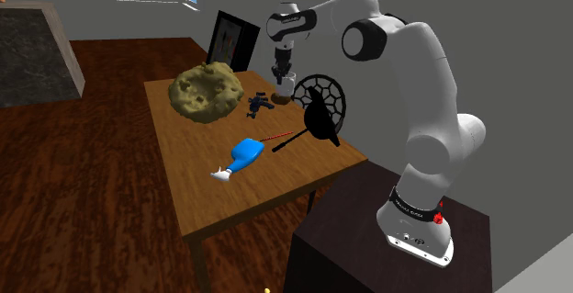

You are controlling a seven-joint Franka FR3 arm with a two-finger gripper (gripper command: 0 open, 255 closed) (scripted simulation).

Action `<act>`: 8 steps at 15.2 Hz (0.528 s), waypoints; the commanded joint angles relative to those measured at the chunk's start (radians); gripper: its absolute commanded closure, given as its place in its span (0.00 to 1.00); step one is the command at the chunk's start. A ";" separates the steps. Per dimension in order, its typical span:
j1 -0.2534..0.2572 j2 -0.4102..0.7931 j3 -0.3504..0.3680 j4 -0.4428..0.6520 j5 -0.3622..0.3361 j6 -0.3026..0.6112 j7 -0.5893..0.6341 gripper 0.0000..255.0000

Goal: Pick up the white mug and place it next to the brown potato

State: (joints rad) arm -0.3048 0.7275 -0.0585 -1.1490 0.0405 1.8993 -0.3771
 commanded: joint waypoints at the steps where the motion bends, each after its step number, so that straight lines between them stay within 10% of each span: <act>1: 0.002 0.001 0.000 -0.024 0.000 0.026 0.001 1.00; 8: 0.002 0.028 0.002 -0.074 0.002 0.102 0.000 1.00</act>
State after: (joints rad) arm -0.3027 0.7527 -0.0570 -1.2157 0.0421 1.9912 -0.3771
